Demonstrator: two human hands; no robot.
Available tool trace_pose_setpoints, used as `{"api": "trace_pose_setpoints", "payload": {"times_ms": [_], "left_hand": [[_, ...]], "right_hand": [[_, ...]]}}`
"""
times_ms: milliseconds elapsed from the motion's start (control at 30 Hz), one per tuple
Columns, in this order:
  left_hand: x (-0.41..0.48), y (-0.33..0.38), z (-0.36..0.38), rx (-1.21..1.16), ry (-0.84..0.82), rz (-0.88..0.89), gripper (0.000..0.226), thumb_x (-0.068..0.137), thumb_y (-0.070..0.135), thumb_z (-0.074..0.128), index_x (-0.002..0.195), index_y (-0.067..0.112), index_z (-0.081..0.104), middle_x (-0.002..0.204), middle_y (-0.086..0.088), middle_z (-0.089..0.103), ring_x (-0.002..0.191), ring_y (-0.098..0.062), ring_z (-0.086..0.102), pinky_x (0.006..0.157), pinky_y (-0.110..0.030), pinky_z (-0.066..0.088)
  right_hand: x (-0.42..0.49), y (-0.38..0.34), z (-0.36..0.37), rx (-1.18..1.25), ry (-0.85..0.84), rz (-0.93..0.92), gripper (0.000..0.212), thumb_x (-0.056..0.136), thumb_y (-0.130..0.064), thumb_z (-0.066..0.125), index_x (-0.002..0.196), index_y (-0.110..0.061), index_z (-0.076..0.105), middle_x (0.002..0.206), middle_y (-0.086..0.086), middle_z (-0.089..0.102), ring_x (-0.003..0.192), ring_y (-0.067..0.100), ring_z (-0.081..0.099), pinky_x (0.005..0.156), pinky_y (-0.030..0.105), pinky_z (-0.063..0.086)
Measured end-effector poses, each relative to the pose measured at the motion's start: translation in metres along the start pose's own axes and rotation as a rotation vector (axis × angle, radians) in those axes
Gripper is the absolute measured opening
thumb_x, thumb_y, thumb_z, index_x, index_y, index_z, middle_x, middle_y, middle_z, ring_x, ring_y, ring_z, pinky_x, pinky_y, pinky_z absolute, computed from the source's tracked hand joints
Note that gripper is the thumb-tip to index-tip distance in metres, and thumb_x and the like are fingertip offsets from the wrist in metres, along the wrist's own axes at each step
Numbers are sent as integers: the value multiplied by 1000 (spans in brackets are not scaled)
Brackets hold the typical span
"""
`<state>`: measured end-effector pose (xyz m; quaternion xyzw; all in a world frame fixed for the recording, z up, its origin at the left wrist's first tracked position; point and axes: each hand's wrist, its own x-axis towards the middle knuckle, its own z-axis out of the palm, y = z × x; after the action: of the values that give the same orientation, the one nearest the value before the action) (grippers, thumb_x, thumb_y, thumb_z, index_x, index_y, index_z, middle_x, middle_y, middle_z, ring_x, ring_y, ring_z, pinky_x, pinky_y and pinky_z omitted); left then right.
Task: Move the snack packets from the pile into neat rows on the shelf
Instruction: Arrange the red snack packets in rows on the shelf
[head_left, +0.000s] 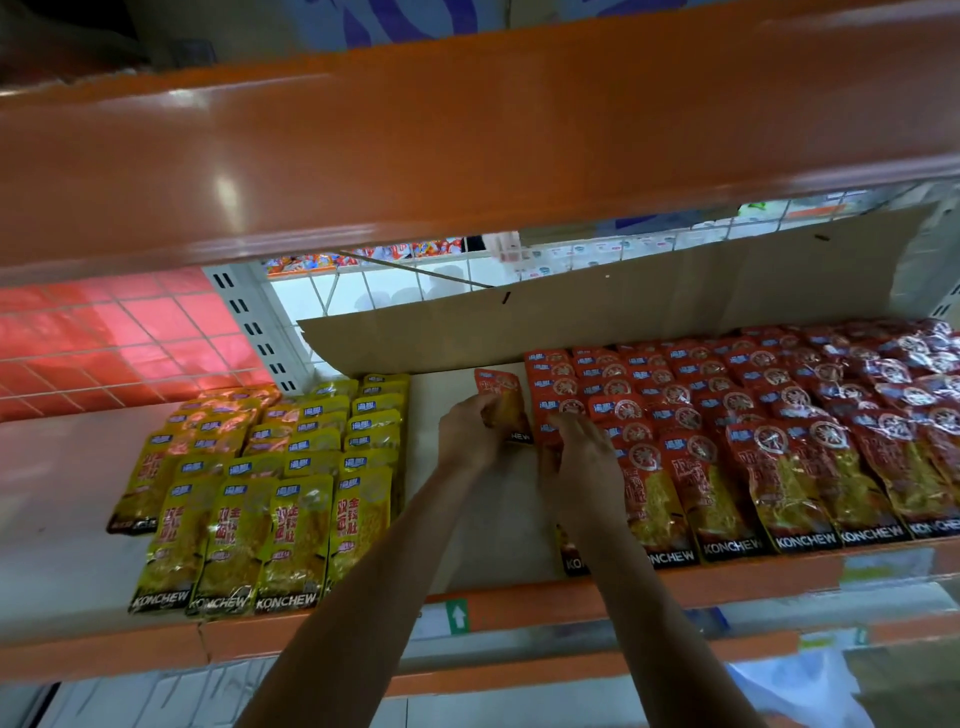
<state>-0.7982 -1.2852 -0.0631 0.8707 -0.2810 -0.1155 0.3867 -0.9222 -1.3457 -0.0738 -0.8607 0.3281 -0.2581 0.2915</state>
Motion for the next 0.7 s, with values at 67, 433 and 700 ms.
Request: {"api": "trace_pose_setpoints", "payload": {"times_ms": [67,433,700], "left_hand": [[6,-1,3,56,-17,40,36,88,16,66,124,11,63,125,-8,64,114,-22,60,95,-23,41],[34,-9,26,467,13,93,31,97,46,44,115,28,63,109,-9,61,100,-28,55,79,-31,44],[22,-6,15,437,-18,115,38,95,46,49,128,26,54,116,-12,55,108,-32,48,87,-37,44]], "right_hand": [[1,1,0,-38,-29,2,34,91,-10,53,125,-10,55,127,6,55,121,23,47,100,34,40],[1,2,3,-43,58,-73,26,84,-2,57,109,-5,64,108,10,64,100,25,59,84,34,49],[1,-11,4,-41,65,-59,26,83,-1,56,108,-4,65,108,11,64,103,29,57,86,37,47]]}}
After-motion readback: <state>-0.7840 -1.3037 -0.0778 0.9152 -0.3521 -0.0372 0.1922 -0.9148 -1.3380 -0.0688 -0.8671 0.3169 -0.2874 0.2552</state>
